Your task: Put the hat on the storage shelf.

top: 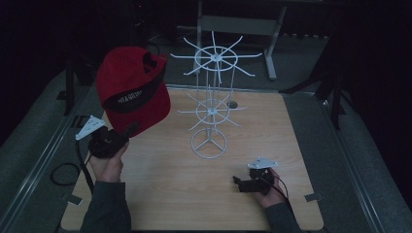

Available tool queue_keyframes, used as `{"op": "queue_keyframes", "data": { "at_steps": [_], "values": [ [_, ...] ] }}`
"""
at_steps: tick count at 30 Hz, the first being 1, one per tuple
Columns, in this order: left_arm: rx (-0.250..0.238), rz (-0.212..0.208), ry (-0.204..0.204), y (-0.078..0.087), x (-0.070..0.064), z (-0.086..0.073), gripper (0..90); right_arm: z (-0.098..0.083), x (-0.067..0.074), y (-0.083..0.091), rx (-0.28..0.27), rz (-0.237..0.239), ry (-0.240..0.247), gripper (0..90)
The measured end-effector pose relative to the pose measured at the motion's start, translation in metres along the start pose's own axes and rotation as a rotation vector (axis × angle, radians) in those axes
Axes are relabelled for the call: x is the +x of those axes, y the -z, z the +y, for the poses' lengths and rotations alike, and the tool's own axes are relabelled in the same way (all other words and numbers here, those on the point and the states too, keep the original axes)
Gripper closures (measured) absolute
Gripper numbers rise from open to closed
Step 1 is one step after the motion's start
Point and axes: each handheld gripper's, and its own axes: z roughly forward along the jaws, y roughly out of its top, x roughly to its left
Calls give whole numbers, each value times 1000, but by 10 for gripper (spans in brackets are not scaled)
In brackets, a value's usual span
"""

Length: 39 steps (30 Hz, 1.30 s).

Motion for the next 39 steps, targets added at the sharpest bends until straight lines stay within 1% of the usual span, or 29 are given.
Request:
{"op": "queue_keyframes", "data": {
  "at_steps": [7,12,39],
  "values": [
    [-6,-9,-8,0,-3,3,857,0,0,0,1,0,0,129],
    [-17,-15,-3,0,-5,4,857,0,0,0,2,0,1,129],
    [-38,-36,-5,1,-10,11,857,0,0,0,1,0,0,129]
  ]
}}
